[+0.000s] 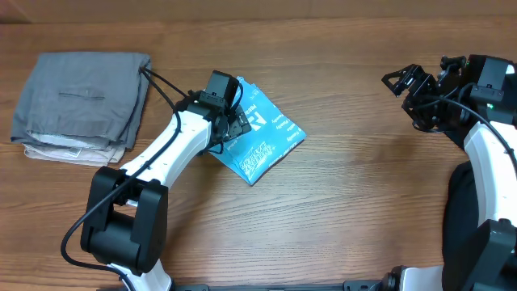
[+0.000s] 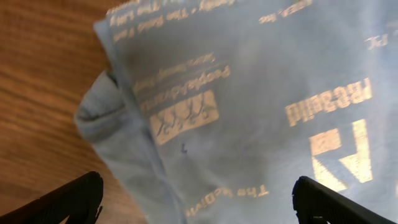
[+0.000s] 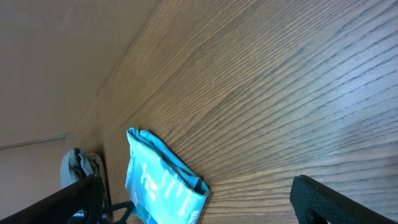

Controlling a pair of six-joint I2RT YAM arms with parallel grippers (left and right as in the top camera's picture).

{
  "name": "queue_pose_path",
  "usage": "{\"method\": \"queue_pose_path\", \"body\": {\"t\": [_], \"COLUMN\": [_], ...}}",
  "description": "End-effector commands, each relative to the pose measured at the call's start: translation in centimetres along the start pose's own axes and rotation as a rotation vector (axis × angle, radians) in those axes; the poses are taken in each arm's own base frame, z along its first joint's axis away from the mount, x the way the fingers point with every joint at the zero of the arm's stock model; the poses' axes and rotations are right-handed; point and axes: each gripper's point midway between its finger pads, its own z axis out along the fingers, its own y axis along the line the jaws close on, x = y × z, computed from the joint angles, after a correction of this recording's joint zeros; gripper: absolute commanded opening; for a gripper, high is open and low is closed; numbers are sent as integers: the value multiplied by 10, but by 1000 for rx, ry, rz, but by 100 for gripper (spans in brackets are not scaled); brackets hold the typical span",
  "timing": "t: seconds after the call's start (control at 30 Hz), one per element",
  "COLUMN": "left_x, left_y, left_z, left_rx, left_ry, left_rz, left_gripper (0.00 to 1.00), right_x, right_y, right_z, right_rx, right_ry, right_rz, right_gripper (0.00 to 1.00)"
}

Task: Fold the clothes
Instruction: 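Hold the folded shirt with the left gripper and lower it onto the table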

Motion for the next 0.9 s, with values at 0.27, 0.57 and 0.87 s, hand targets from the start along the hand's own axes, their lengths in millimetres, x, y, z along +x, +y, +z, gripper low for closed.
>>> {"method": "queue_pose_path", "body": {"t": [0.27, 0.57, 0.87], "left_x": [2, 15, 14], "left_y": [10, 28, 44], "left_z": [18, 42, 39], "left_rx": [-50, -141, -222], "left_ry": [8, 56, 39], "left_rz": [79, 77, 76], "left_gripper": [100, 100, 100], "right_x": [-2, -2, -2], "right_y": [4, 4, 4], "right_z": [-2, -2, -2], "right_rx": [-12, -12, -12], "right_ry": [-5, -5, -5], "right_rz": [-10, -10, -10], "right_gripper": [100, 100, 100]}}
